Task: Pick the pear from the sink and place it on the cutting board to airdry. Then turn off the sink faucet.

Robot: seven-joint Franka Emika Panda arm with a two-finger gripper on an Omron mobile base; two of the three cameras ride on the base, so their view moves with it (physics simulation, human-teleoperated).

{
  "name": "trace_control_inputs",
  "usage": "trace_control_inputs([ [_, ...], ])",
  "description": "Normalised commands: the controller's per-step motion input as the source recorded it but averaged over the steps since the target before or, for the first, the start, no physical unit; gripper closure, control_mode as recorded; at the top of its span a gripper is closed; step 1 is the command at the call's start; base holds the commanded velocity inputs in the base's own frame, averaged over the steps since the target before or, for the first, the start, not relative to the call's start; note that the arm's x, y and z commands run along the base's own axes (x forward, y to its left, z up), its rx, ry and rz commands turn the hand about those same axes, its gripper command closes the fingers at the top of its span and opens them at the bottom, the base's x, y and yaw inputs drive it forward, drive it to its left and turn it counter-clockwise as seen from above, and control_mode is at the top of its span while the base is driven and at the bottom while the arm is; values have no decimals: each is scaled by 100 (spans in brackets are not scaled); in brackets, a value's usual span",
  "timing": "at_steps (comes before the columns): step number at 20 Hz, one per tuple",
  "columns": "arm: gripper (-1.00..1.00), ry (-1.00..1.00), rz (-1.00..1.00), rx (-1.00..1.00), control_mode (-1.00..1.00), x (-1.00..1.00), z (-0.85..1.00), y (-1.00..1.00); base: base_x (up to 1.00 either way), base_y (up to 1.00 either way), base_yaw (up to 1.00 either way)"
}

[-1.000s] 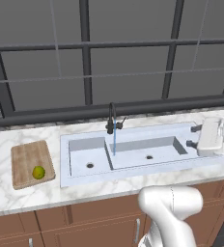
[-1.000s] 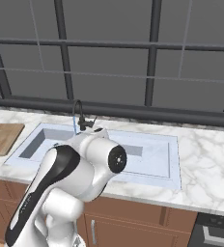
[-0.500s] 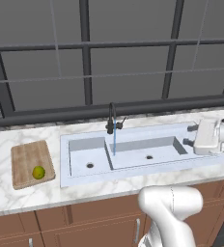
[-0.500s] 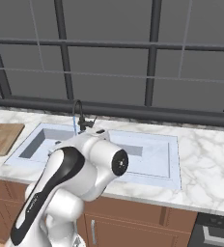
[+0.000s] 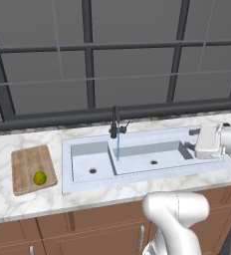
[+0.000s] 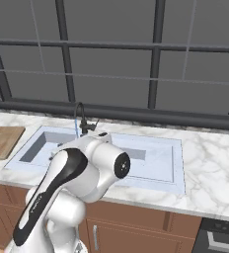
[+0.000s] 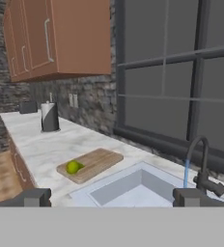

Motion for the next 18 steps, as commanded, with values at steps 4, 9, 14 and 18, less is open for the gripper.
trace_control_inputs([
  [4, -100, 0, 1, 0, -100, 36, 0, 19, 0, 0, 0],
  [9, -100, 1, 3, 0, -100, 42, -10, 14, 0, 0, 0],
  [14, -100, 1, 4, 0, -100, 42, -18, 15, 0, 0, 0],
  [18, -100, 0, 6, 0, -100, 38, -22, 5, 0, 0, 0],
])
